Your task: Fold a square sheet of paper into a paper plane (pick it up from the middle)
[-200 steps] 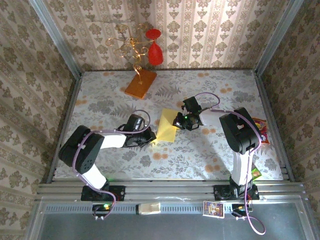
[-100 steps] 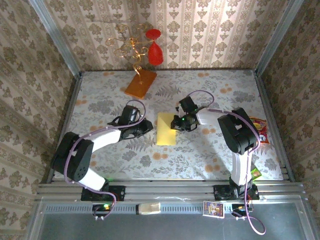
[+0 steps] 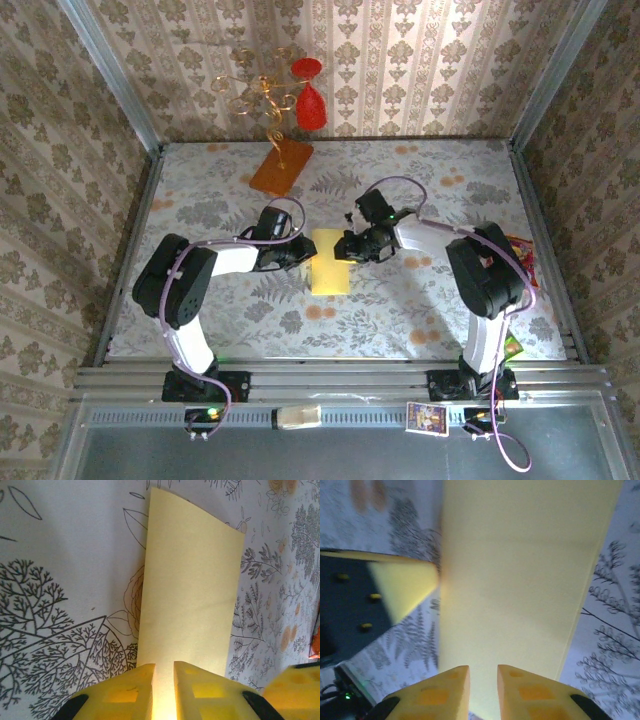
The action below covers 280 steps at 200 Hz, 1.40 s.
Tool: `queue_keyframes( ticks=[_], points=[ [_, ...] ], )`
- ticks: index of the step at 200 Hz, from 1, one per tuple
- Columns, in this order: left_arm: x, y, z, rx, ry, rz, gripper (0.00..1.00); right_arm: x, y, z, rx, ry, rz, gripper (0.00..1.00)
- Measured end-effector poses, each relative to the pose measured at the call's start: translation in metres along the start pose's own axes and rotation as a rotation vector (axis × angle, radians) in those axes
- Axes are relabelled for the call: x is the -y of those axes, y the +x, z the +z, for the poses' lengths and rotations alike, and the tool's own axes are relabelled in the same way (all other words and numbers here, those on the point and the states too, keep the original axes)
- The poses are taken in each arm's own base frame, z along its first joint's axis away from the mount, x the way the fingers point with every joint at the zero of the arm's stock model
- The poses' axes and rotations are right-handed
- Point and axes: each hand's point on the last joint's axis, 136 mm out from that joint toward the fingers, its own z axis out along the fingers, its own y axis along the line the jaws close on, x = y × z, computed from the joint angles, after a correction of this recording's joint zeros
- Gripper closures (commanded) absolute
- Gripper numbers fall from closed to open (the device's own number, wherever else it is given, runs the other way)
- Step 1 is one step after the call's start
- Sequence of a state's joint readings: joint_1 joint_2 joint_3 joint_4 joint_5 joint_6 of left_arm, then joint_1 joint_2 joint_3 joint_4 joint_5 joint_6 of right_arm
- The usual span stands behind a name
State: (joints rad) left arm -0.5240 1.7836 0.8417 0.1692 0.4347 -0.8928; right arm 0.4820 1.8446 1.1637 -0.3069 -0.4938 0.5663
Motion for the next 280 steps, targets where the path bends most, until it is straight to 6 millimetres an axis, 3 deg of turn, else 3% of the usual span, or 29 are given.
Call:
queue_keyframes(
  ticks=[34,79,142,183,255,280],
  points=[
    [0.003,-0.003,0.005,-0.004,0.022,0.005,0.84,0.008,0.0,-0.02,0.051,0.005,0.076,0.66],
    [0.014,-0.014,0.012,0.001,0.049,0.016,0.86,0.032,0.027,-0.012,-0.005,0.051,0.164,0.66],
    [-0.005,-0.015,0.017,-0.016,-0.024,-0.026,0.89,0.043,0.052,-0.01,-0.057,0.062,0.225,0.66],
    [-0.006,-0.016,0.017,-0.01,-0.033,-0.029,0.89,0.039,0.073,-0.009,-0.12,0.026,0.237,0.66],
    [-0.007,-0.016,0.017,-0.012,-0.041,-0.034,0.9,0.016,0.082,0.002,-0.182,-0.045,0.196,0.66],
    [-0.007,-0.016,0.017,-0.011,-0.041,-0.034,0.9,0.018,0.088,0.009,-0.21,-0.04,0.199,0.66]
  ],
)
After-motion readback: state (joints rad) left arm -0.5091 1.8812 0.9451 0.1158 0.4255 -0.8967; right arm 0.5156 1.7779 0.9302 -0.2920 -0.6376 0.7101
